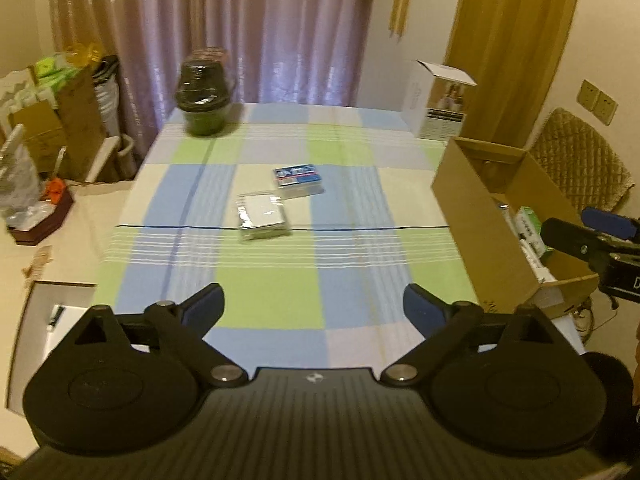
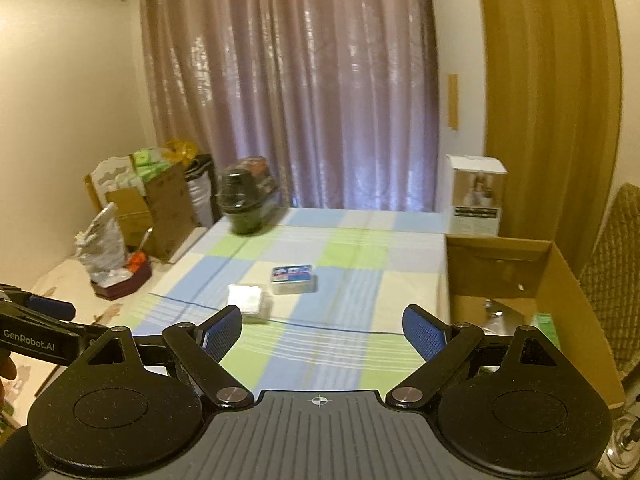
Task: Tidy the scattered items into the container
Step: 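Move both tools back over the clear packet and floss box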
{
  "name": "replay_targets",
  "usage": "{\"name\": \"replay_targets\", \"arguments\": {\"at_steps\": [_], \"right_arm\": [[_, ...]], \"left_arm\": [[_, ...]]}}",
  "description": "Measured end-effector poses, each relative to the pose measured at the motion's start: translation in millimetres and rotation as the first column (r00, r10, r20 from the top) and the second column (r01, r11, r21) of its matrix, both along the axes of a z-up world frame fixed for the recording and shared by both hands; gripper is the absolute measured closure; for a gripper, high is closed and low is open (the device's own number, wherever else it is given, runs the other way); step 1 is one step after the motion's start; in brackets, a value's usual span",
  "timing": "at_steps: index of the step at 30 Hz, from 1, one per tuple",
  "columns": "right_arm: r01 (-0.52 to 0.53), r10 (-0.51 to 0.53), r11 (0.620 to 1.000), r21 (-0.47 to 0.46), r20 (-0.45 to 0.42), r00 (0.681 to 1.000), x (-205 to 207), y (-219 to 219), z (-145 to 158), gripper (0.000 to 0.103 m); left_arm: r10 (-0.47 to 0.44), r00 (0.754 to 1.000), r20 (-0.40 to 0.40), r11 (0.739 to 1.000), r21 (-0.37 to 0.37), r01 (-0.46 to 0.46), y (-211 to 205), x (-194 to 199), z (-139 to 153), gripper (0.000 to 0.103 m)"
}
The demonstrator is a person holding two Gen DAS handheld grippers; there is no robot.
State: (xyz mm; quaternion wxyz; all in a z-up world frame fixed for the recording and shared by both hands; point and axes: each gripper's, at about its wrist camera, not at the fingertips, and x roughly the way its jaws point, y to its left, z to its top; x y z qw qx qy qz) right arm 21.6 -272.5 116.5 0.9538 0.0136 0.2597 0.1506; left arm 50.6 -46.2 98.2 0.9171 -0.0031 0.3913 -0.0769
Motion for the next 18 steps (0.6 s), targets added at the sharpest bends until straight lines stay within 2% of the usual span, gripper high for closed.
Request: {"name": "replay_targets", "arguments": {"at_steps": [2,9,18], "right_arm": [[-0.017,0.017,1.000,0.001,0.002,1.000,-4.3,5.3,1.3,0.010],[-0.059,0.059,0.998,-0.001,-0.009,0.998,-9.7,14.0,1.9,0.010],[-0.079,0.079,0.997,0.000,-0.045,0.996,-0.1,14.9,-4.8,0.010]], "left_arm": [[0.021,1.000,0.001,1.000,0.016,-0.021,6.0,-7.1,3.6,0.001],[0.082,0.997,0.002,0.995,0.052,-0.082,20.3,-23.1,11.1,0.001],[0.099,0.995,-0.017,0.993,0.071,-0.097,22.2,-27.0,6.8,0.001]]}}
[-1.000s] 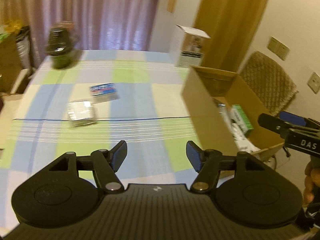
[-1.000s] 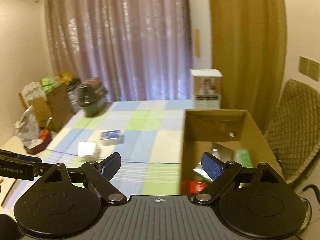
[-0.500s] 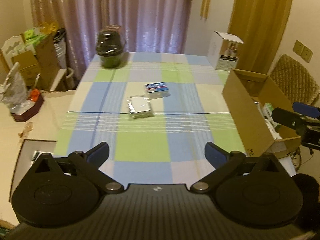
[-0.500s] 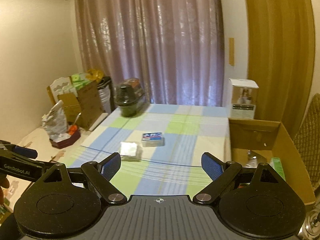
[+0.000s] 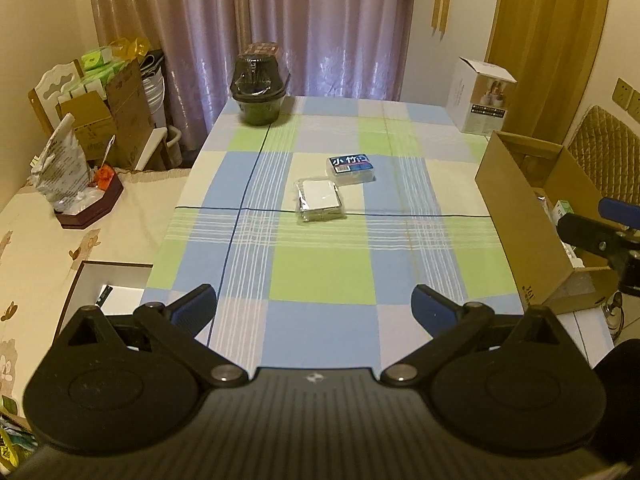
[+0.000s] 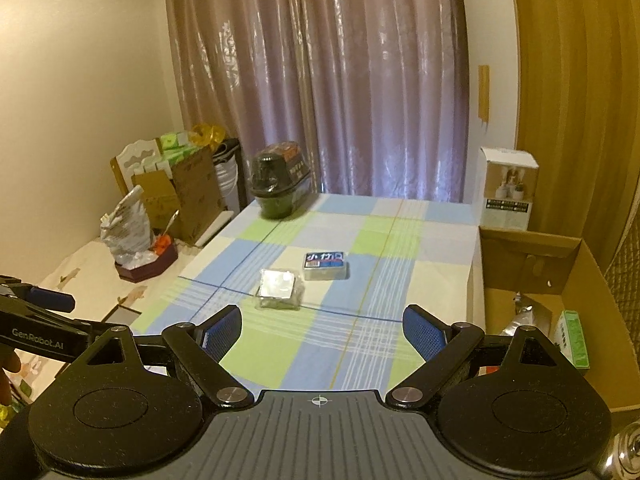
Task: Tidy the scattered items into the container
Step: 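Move both tools back over the clear packet and floss box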
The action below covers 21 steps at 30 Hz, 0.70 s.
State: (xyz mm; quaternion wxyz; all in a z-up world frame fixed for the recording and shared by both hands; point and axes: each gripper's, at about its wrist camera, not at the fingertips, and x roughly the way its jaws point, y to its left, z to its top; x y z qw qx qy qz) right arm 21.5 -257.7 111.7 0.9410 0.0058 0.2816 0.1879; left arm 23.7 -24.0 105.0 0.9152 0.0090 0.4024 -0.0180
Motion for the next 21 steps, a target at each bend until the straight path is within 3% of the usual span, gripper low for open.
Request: {"name": "replay_targets", "arguments": {"at_steps": [9,15,21], "right_arm": [[-0.076,0.071,0.993,-0.092,-0.061,0.996,62.3,16.9,-23.2,0.010],[-0.161,0.144,0.970,-0.181,-0.099,0.985,132.3,34.4,-50.3,0.010],[-0.274,0.246,0.922,-0.273,-0.133,0.960,198.9,52.4,-86.6,0.010]], "left_arm": [[-0.005,0.999,-0.046,1.000,-0.026,0.003,7.1,36.9,-25.5,0.001],[0.003,0.997,-0.076,0.999,-0.054,-0.007,15.3,98.3,-60.5,0.001],[0.020,0.997,-0.077,0.997,-0.076,-0.026,18.4,169.5,-99.7,0.001]]}}
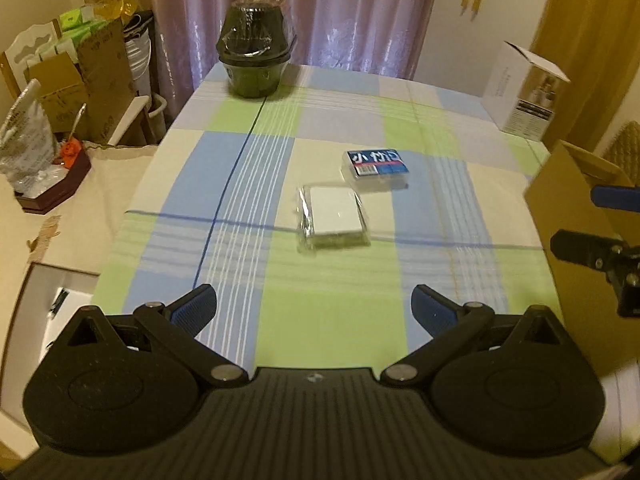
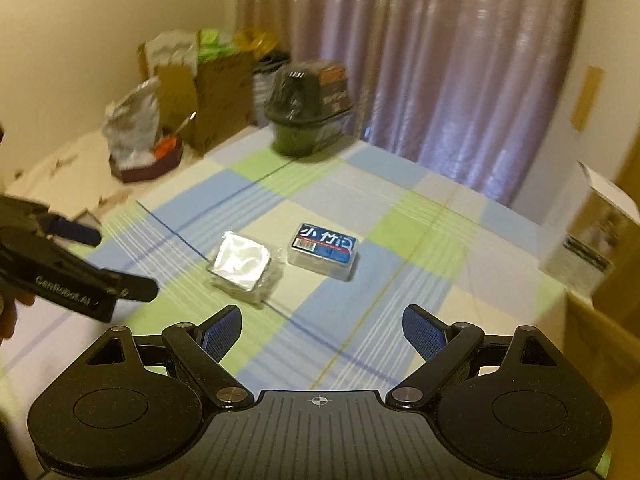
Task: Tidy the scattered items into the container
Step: 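Move both tools back over the clear packet and floss box, then grasp the clear plastic packet with the left tool while the right tool grasps the blue floss box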
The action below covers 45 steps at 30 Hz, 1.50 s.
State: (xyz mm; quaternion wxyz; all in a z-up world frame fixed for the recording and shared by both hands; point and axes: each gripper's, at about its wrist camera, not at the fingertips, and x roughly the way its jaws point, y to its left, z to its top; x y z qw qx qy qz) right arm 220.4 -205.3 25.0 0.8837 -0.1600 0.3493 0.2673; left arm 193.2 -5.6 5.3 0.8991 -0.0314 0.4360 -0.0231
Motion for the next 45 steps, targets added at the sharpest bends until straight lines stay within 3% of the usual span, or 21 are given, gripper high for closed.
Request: {"name": "replay_targets", "arguments": {"at_steps": [5,10,17,24,26,33,39,41,45], "right_arm": [[-0.131,0.131,0.987,-0.089,-0.001,0.991,38.8,14.0,-26.8,0.010],[-0.251,0.253,0.956,-0.154,-0.006,0.967,69.1,20.4,-50.2,0.010],[-0.416,0.427,0.871,-0.262,-0.014,0.904,101.6,33.8,-79.5,0.010],[-0.528,0.558,0.777,-0.343,-0.016,0.830,134.6,51.2,-99.1,0.010],[-0.541,0.567,0.769,-0.341,-0.027,0.823,145.6,56.5,-102.9,0.010],[-0.626,0.642,0.689,-0.365,-0.091,0.761,169.0,83.8,-120.3,0.011],[-0.647,0.636,0.680,-0.346,-0.160,0.755,188.9,102.9,-132.5,0.011],[-0.642,0.621,0.700,-0.313,-0.178,0.763,192.7,103.3,-129.7,0.032],[-0.610,0.579,0.728,-0.311,-0.198,0.791,189.3,100.7,-127.3,0.035]], "left_arm": [[0.010,1.000,0.007,1.000,-0.027,-0.010,-5.9,48.5,-35.1,0.001],[-0.022,1.000,0.006,1.000,-0.004,0.022,-19.7,80.6,-65.1,0.001],[-0.015,1.000,-0.001,1.000,-0.007,0.015,-25.6,115.7,-92.9,0.002],[-0.048,0.999,-0.017,0.998,0.038,0.049,-29.0,128.4,-110.3,0.016],[-0.070,0.997,-0.025,0.996,0.045,0.071,-28.2,130.6,-112.3,0.031],[-0.134,0.991,-0.030,0.991,0.021,0.134,-14.2,131.5,-112.7,0.034],[-0.153,0.988,-0.012,0.988,0.016,0.153,-4.2,130.3,-115.2,0.029],[-0.145,0.989,-0.008,0.989,0.023,0.145,-2.7,129.1,-115.9,0.025],[-0.127,0.992,-0.002,0.992,0.013,0.127,0.8,130.3,-116.3,0.024]]}}
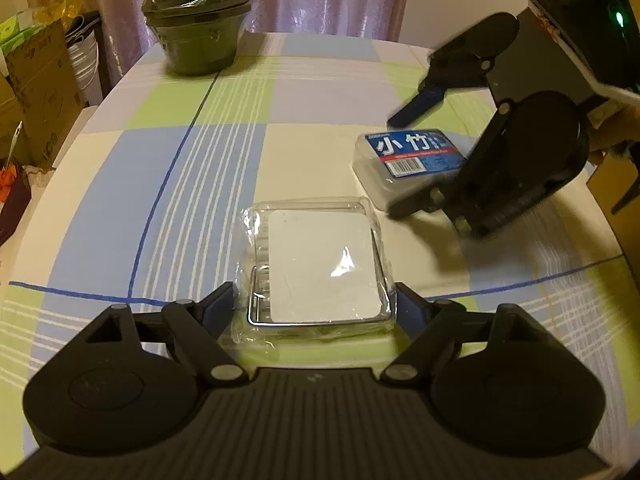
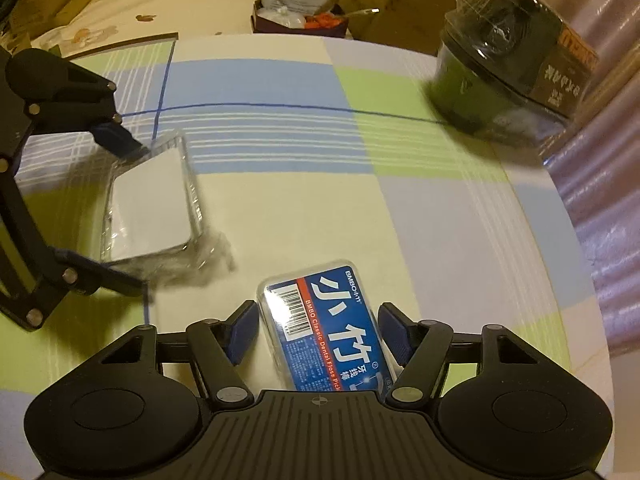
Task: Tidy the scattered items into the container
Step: 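Grasp the clear plastic packet with the left tool while the right tool grasps the blue floss box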
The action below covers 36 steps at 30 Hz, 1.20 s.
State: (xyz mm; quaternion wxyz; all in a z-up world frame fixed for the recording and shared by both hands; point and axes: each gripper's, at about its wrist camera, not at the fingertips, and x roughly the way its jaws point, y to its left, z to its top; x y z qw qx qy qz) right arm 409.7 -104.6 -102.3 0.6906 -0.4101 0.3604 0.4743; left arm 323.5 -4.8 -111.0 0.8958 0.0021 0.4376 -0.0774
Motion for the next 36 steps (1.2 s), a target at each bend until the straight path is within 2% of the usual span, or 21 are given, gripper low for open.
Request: {"name": "replay_targets", "arguments": {"at_steps": [4,8,13,17,20,23,25,27,29,32,34,36], "right_arm": [[0.075,-0.076,0.997,-0.008,-0.021,0.997,-9.1,-10.9,3.1,0.035],[0.236,-0.235,0.972,0.007,-0.066,0.970,-23.5,-31.5,10.9,0.036],[0.416,-0.407,0.908,0.047,-0.133,0.904,-60.1,-60.5,25.1,0.037],[0.548,-0.529,0.834,0.062,-0.191,0.827,-102.3,-84.4,35.4,0.039],[0.609,-0.586,0.792,0.046,-0.221,0.779,-140.4,-98.4,39.9,0.039],[0.667,-0.638,0.744,0.042,-0.253,0.727,-176.2,-113.1,38.9,0.039],[0.684,-0.655,0.728,0.046,-0.247,0.714,-196.4,-119.4,35.1,0.039],[0.696,-0.665,0.714,0.076,-0.238,0.708,-211.2,-125.8,31.9,0.039],[0.697,-0.669,0.708,0.111,-0.209,0.713,-219.4,-129.4,27.6,0.039],[0.681,-0.660,0.718,0.142,-0.172,0.732,-226.6,-127.1,22.5,0.039],[0.670,-0.653,0.726,0.155,-0.151,0.742,-230.1,-125.7,19.9,0.039],[0.676,-0.660,0.719,0.164,-0.145,0.737,-230.5,-127.1,16.9,0.039]], "left_arm": [[0.004,1.000,0.003,1.000,-0.004,-0.004,1.4,0.1,-0.1,0.026],[0.005,1.000,0.005,1.000,-0.006,-0.005,1.4,-0.6,1.9,0.035],[-0.019,1.000,-0.014,0.999,-0.035,0.019,-0.1,-5.6,3.8,0.037],[-0.099,0.993,-0.057,0.992,-0.081,0.094,-11.1,-21.4,8.4,0.038],[-0.210,0.973,-0.093,0.975,-0.090,0.202,-27.2,-42.9,13.7,0.038],[-0.329,0.933,-0.147,0.943,-0.105,0.316,-43.2,-73.1,16.4,0.038],[-0.384,0.910,-0.153,0.923,-0.086,0.375,-53.0,-92.4,18.0,0.037],[-0.411,0.898,-0.155,0.911,-0.036,0.411,-62.8,-108.7,19.0,0.034],[-0.405,0.903,-0.144,0.912,0.012,0.411,-69.1,-120.0,19.7,0.023],[-0.393,0.910,-0.131,0.913,0.063,0.403,-77.0,-128.0,20.3,0.022],[-0.362,0.923,-0.126,0.925,0.069,0.373,-76.4,-126.0,19.9,0.022],[-0.312,0.942,-0.125,0.945,0.061,0.321,-74.3,-126.7,19.1,0.022]]}}
